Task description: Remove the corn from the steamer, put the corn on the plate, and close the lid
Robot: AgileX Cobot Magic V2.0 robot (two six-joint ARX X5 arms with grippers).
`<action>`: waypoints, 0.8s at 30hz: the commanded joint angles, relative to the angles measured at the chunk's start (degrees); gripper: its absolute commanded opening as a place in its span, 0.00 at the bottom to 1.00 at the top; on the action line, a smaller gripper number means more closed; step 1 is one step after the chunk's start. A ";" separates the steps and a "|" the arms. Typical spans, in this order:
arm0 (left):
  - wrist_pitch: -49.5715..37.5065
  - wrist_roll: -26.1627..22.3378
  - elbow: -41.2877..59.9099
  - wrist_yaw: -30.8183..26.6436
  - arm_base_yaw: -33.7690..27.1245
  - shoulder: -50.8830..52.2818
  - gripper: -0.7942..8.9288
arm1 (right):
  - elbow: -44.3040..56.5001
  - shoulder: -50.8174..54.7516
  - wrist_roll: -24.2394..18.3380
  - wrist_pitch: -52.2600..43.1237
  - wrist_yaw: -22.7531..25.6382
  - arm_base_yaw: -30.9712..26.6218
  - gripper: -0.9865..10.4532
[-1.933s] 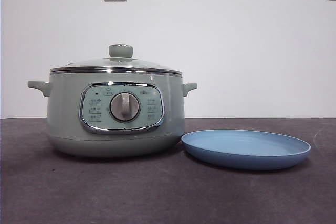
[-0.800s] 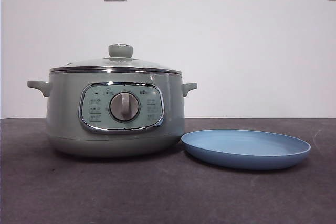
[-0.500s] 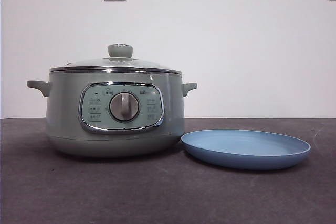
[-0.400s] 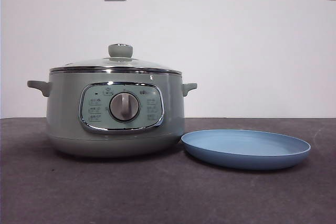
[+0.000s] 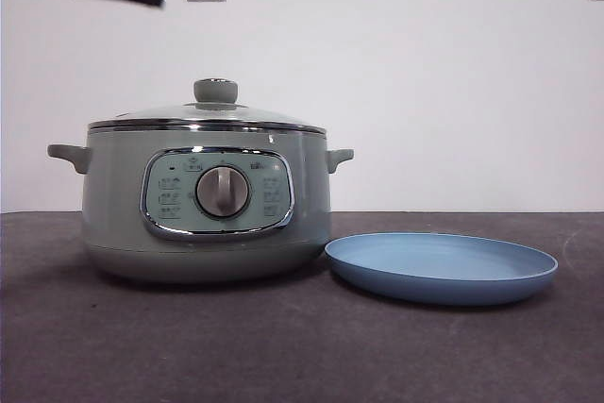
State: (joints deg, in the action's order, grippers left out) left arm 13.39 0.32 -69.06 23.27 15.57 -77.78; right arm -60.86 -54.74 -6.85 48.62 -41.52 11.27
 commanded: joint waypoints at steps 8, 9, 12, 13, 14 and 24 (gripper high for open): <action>-7.32 -2.64 0.15 -7.17 2.95 -10.75 0.63 | -0.11 0.04 -0.04 0.94 -0.04 0.09 0.58; -7.82 -2.78 0.15 -7.37 3.19 -11.76 0.63 | -0.11 0.04 -0.04 0.94 -0.04 0.09 0.58; -8.02 -3.17 0.15 -8.81 3.74 -13.70 0.63 | -0.11 0.04 -0.04 0.94 -0.02 0.09 0.58; -7.91 -3.26 0.15 -9.33 3.93 -14.19 0.63 | -0.11 0.04 -0.04 0.94 -0.02 0.09 0.58; -7.74 -3.34 0.15 -9.68 4.09 -14.60 0.63 | -0.11 0.04 -0.04 0.94 0.04 0.09 0.58; -6.47 -3.34 0.15 -11.32 5.07 -15.69 0.44 | -0.11 0.02 -0.07 0.94 2.62 0.09 0.58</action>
State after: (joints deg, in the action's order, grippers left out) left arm 6.39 -2.55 -69.06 12.14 20.43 -93.19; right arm -60.86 -54.74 -6.85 49.69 -39.33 11.29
